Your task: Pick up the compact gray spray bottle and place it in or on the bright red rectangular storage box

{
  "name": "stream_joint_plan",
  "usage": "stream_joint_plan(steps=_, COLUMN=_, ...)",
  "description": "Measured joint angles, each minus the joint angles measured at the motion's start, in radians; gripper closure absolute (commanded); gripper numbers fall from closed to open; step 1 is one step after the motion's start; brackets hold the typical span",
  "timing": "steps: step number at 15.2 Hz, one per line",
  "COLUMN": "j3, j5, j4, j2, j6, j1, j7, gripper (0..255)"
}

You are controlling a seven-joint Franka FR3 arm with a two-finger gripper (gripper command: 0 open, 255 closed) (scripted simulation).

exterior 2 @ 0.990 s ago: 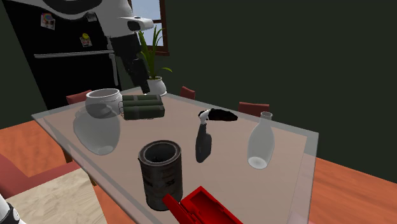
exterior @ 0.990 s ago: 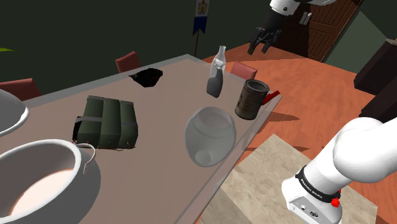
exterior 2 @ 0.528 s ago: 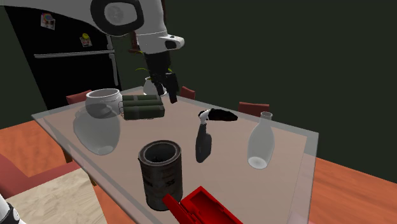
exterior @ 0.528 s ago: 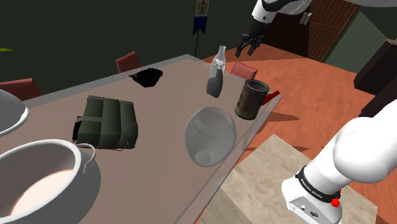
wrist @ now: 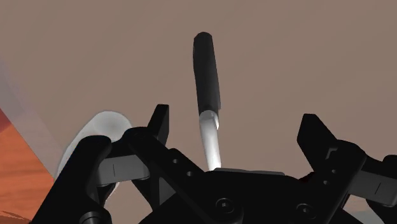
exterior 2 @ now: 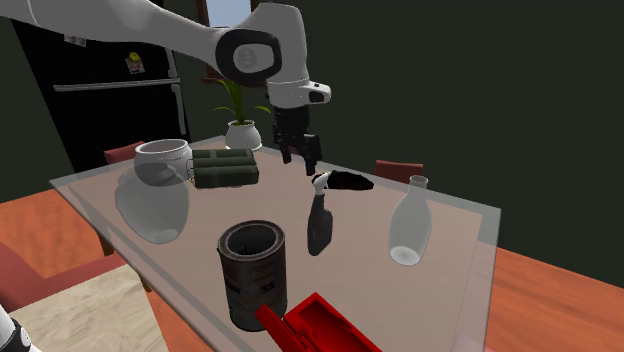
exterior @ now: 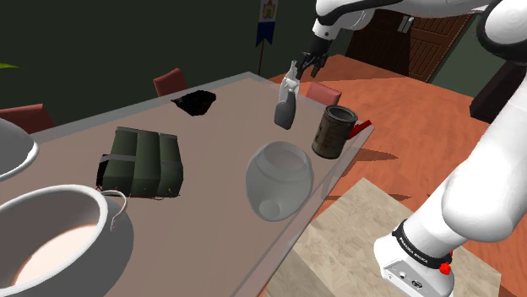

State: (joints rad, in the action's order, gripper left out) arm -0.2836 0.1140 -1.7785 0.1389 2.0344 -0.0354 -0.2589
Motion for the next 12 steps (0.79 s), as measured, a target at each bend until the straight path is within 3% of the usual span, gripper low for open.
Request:
stream_joint_plan(steps=4, j3=0.005, j5=0.056, j4=0.153, j2=0.166, j6=-0.012, j1=0.029, j7=-0.056, gripper=0)
stream_joint_plan(steps=12, j3=0.013, j5=0.079, j4=0.14, j2=0.229, j6=0.058, j1=0.037, j7=-0.076, gripper=0)
